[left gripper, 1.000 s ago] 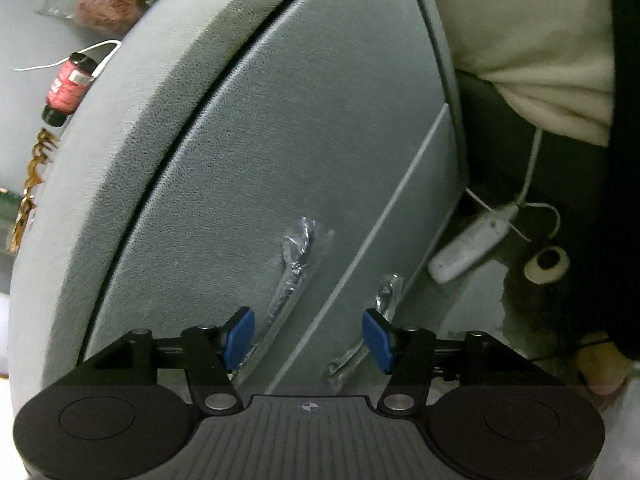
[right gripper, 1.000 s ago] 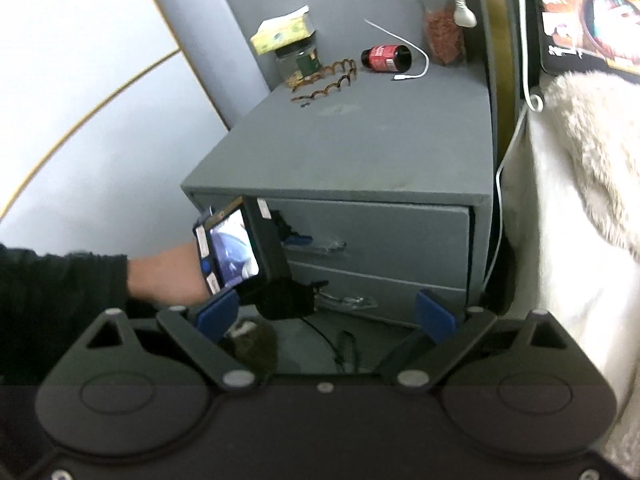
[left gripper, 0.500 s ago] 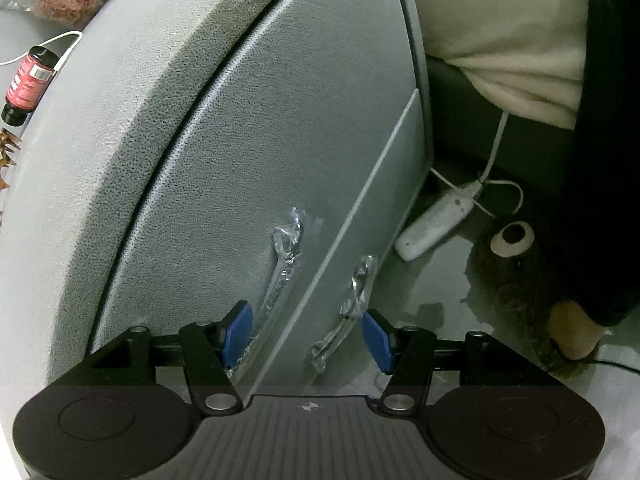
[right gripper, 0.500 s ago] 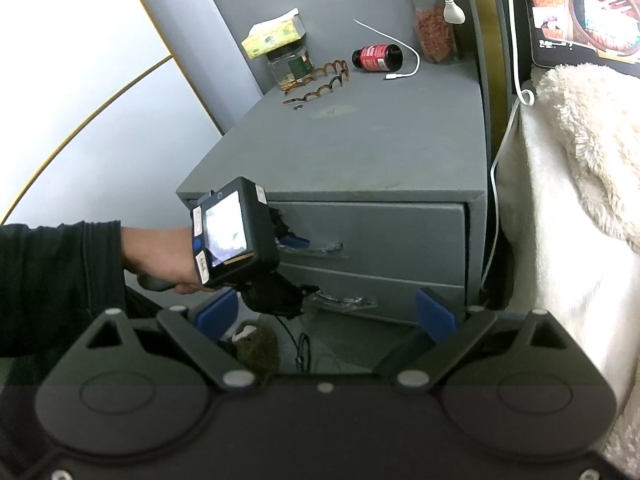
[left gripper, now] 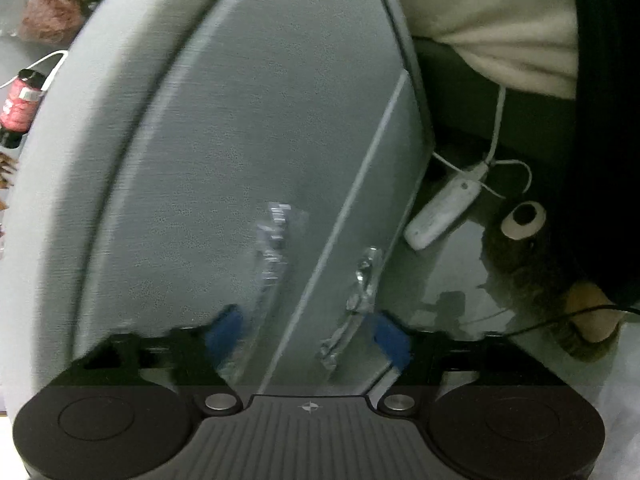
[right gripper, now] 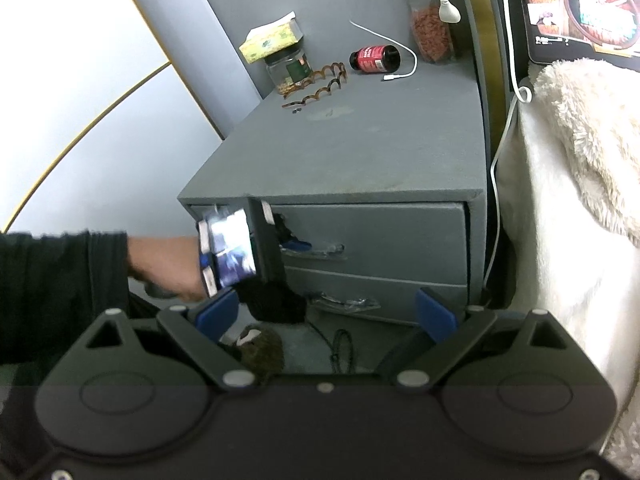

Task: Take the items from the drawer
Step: 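Close the left gripper around the top drawer's silver handle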

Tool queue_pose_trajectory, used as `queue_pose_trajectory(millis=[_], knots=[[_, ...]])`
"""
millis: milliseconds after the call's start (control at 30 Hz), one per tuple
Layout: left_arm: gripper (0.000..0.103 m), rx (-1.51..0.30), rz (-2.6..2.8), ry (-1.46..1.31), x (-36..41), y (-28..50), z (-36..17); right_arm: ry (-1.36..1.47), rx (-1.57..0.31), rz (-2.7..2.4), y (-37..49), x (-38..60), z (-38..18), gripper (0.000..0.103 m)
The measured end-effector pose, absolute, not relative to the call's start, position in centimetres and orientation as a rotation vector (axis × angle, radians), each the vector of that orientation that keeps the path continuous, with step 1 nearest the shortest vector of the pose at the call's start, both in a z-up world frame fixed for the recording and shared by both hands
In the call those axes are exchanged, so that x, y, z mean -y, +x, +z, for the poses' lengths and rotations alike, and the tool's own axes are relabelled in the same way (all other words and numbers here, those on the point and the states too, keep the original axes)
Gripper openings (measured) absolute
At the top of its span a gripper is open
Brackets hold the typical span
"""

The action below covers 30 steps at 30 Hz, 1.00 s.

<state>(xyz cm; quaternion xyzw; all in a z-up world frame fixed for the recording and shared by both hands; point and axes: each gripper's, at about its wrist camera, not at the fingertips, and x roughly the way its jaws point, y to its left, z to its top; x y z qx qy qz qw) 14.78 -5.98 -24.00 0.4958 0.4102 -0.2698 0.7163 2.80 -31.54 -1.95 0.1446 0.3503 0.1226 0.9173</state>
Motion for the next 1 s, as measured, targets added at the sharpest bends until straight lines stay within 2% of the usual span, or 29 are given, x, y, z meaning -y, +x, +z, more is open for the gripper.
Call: queue_pose_trajectory(millis=[100, 167, 233, 267, 300, 333, 400, 1000], knots=[[0.089, -0.923, -0.573, 1.072, 6.9, 15.4, -23.7, 0.296, -0.721, 0.252, 2.7, 31.6, -1.9, 0.095], [0.081, -0.923, -0.573, 1.067, 7.4, 15.7, -23.2, 0.301, -0.719, 0.253, 2.7, 31.7, -1.9, 0.095], [0.061, -0.912, -0.576, 1.039, 7.6, 16.4, -21.8, 0.310, -0.717, 0.254, 2.8, 31.8, -1.9, 0.095], [0.054, -0.902, -0.582, 1.041, 7.5, 16.5, -21.5, 0.314, -0.716, 0.253, 2.8, 31.9, -1.9, 0.095], [0.041, -0.879, -0.594, 1.058, 7.5, 16.7, -20.8, 0.316, -0.716, 0.252, 2.9, 31.9, -2.0, 0.095], [0.031, -0.858, -0.607, 1.068, 7.3, 17.0, -20.2, 0.317, -0.715, 0.251, 2.9, 31.9, -2.0, 0.095], [0.026, -0.850, -0.627, 1.050, 6.9, 17.3, -19.5, 0.320, -0.715, 0.250, 2.9, 31.9, -2.0, 0.095], [0.026, -0.893, -0.693, 1.129, 12.5, 19.3, -17.3, 0.345, -0.712, 0.252, 2.9, 32.3, -2.0, 0.095]])
